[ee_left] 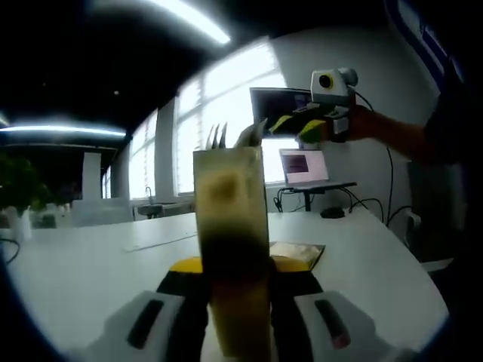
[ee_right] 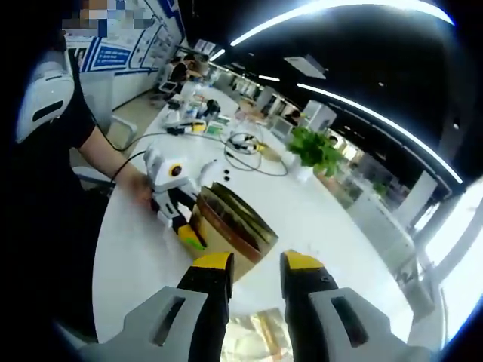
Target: Extract single mask from mask box in order stack masks on table
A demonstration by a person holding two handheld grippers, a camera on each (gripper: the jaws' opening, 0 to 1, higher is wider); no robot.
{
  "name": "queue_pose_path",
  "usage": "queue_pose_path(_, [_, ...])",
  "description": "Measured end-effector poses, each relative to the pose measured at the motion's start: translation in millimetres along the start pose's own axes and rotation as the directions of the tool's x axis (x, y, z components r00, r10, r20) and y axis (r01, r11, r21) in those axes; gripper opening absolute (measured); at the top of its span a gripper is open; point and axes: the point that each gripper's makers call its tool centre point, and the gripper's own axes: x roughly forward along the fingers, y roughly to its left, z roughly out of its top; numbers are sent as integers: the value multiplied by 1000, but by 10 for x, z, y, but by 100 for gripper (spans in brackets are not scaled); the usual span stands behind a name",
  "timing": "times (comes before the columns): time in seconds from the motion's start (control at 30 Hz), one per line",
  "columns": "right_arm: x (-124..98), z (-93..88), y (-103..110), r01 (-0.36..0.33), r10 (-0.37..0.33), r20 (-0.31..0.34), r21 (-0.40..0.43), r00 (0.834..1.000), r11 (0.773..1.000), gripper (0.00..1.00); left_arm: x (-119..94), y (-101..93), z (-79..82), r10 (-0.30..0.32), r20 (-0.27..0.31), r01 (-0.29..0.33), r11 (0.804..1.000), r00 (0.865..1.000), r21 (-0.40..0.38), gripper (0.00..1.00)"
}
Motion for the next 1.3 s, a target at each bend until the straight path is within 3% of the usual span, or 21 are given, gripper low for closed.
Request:
queue_pose_path(0.5, [155,35,216,-124,113,-110,-97,987,987,21,5,-20,-7,-1,-1,1,1000,1000,-2,33])
queue_pose_path(1.0, [455,58,233,-220,183,-184,-209,966,953,19,-6,-25,-16,-5,-2,5,1000,1000,-9,33])
queue_pose_path(1.3, [544,119,221,-265,218,-211,-228,953,937,18,-7,-23,-19,-7,-2,7,1000,1000,-14,33])
